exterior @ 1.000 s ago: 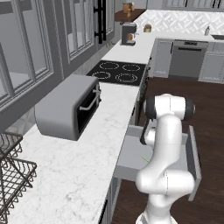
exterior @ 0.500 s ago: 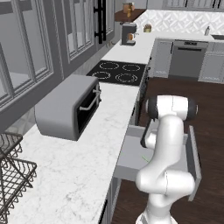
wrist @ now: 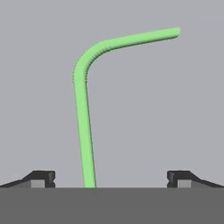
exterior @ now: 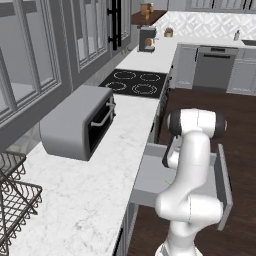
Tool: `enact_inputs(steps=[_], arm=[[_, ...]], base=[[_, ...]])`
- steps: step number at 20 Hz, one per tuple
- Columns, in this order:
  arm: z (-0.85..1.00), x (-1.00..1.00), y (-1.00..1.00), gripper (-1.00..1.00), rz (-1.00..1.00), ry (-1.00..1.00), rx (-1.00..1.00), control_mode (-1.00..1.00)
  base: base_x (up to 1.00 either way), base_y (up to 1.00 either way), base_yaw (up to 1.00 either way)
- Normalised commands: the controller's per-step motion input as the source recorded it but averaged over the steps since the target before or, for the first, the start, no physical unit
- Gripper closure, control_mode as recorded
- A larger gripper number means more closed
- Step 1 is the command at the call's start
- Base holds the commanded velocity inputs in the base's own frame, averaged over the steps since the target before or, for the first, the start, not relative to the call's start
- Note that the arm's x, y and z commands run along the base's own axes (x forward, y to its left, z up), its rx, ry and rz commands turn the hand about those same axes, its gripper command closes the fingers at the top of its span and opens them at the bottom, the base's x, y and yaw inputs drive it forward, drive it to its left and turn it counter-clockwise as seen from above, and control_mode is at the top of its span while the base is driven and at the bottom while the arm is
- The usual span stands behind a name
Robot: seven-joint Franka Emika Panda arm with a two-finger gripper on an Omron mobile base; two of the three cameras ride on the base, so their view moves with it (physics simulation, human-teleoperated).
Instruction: Take a straw from the drawer in front and place it inside the glass cup on the dining counter.
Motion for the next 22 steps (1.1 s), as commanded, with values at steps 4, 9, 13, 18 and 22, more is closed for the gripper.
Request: enact_inputs(steps=[4,9,13,18,22], arm=[[-0.50,-0.05,0.03,1.00,0.00,0.00,0.00,-1.00],[-0.46,-0.01,0.08,1.00,0.00,0.00,0.00,-1.00],[-0.35,0.00,0.07,1.00,0.00,0.00,0.00,-1.00],[-0.17,0.00,0.07,1.00,0.00,0.00,0.00,-1.00],[-0.02,0.00,0.01,1.00,0.00,0.00,0.00,-1.00]], base=[[0.00,0.00,0.00],[0.00,0.00,0.00],[0.00,0.00,0.00],[0.00,0.00,0.00],[0.00,0.00,0.00]])
